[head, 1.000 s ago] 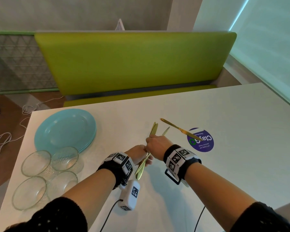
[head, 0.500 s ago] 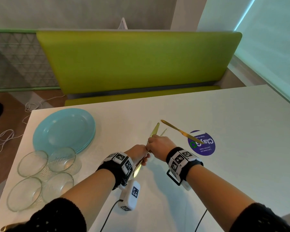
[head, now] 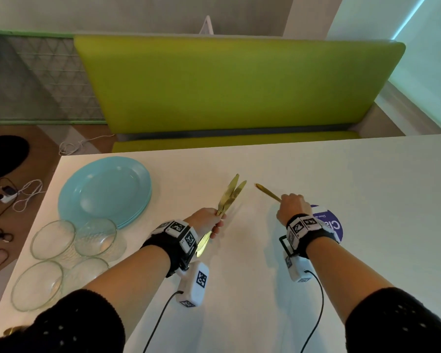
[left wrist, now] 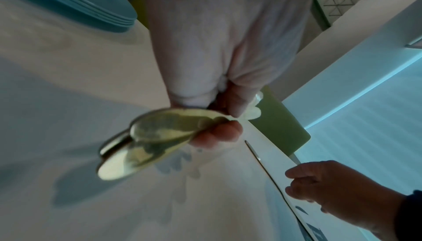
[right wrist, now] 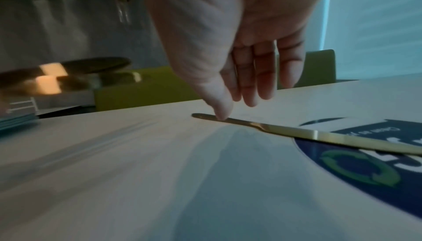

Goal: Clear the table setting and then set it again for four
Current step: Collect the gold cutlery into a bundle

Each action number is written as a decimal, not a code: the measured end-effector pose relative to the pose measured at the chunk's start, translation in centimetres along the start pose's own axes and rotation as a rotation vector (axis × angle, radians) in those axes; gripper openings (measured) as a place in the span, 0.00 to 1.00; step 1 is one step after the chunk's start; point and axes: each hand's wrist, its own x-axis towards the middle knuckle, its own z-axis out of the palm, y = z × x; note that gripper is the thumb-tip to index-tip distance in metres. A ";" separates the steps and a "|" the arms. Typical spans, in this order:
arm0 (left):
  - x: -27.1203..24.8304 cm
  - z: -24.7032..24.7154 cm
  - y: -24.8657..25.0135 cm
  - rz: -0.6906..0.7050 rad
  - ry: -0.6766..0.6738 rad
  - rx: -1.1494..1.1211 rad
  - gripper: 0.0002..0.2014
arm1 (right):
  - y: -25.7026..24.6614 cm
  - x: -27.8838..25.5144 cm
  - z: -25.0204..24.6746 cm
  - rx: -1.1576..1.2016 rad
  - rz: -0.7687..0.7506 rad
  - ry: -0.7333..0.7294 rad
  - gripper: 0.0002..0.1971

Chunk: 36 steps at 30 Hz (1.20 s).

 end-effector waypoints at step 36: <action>-0.7 -0.5 -0.9 -0.063 -0.054 -0.035 0.15 | -0.7 0.2 2.1 -0.119 -0.066 -0.086 0.12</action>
